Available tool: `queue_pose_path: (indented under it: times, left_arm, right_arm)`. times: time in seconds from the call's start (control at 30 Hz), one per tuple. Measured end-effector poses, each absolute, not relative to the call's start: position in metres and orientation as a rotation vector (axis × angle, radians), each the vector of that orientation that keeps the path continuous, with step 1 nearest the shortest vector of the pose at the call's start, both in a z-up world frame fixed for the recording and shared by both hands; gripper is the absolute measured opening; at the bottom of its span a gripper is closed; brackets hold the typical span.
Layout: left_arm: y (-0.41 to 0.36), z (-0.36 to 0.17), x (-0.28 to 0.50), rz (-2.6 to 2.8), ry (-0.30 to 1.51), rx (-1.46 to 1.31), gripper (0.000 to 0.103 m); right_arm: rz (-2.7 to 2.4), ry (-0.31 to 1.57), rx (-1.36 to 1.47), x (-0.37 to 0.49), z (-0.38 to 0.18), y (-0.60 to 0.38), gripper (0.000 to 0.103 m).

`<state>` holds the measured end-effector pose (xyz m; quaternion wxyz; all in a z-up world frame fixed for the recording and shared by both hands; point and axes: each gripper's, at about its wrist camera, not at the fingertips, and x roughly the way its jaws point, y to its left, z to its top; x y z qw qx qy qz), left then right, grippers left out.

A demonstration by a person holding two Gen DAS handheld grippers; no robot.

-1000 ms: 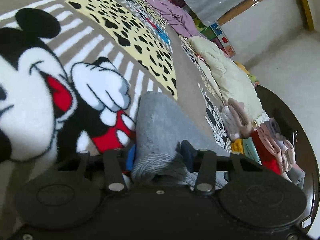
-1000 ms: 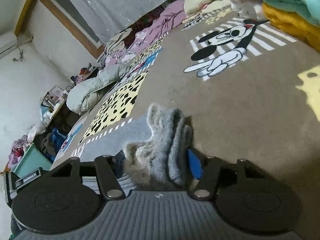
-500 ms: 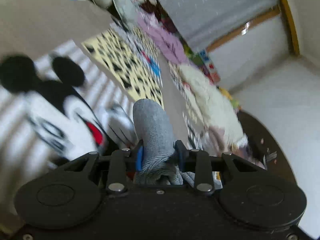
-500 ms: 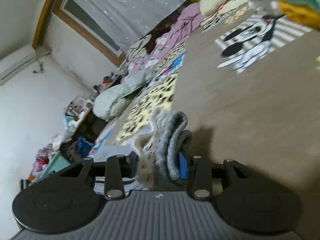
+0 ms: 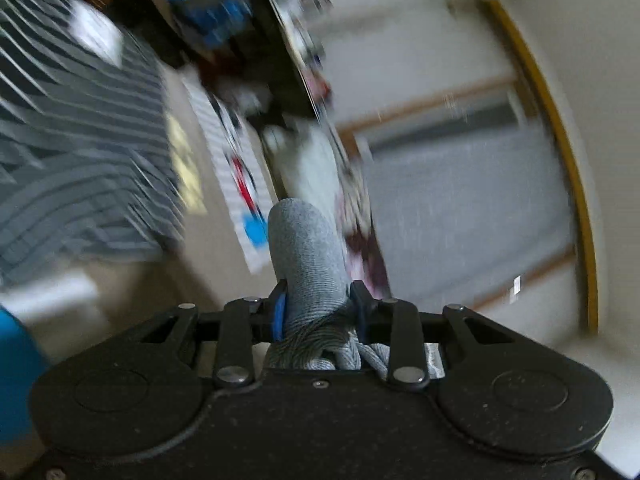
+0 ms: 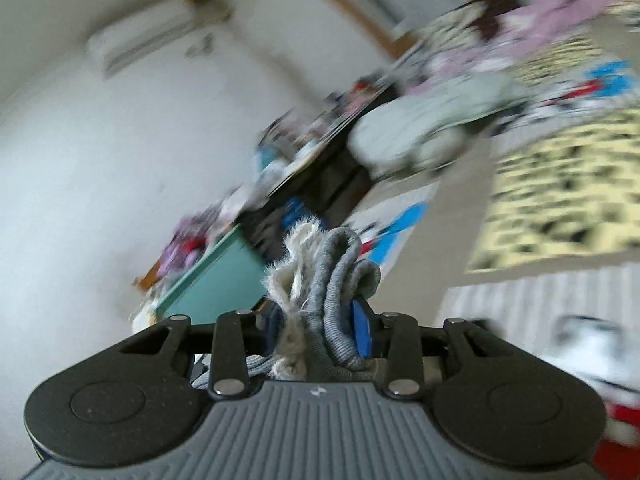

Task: Fold clothes

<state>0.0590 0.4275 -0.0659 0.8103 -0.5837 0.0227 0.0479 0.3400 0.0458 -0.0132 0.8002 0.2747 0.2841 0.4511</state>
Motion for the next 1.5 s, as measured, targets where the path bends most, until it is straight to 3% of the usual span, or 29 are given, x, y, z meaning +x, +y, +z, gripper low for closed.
queue_pose_path:
  times: [0.17, 0.57, 0.8, 0.87, 0.93, 1.1, 1.37, 1.5]
  left_arm:
    - [0.472, -0.074, 0.017, 0.216, -0.077, -1.315, 0.030]
    - [0.519, -0.076, -0.027, 0.390, -0.314, -1.316, 0.030]
    - [0.521, -0.097, -0.021, 0.558, -0.068, -1.299, 0.030]
    - [0.523, -0.103, -0.015, 0.595, 0.002, -1.313, 0.036]
    - [0.523, -0.095, -0.014, 0.608, 0.005, -1.276, 0.041]
    - [0.515, -0.075, -0.012, 0.729, 0.007, -1.129, 0.041]
    - [0.492, -0.045, 0.019, 0.764, -0.041, -0.687, 0.041]
    - [0.506, -0.082, 0.057, 0.767, 0.240, -0.706, 0.040]
  right_arm:
    - [1.105, 0.673, 0.526, 0.351, -0.003, 0.159, 0.036]
    - [1.273, 0.746, 0.466, 0.357, 0.000, 0.313, 0.034]
    - [1.321, 0.742, 0.322, 0.373, -0.011, 0.375, 0.033]
    - [1.221, 0.769, 0.179, 0.377, -0.029, 0.391, 0.035]
    - [1.161, 0.816, 0.117, 0.378, -0.047, 0.395, 0.035]
    - [1.154, 0.710, 0.219, 0.362, -0.043, 0.370, 0.040]
    - [1.313, 0.469, 0.071, 0.317, -0.009, 0.394, 0.040]
    - [1.364, 0.487, 0.001, 0.293, -0.027, 0.408, 0.040]
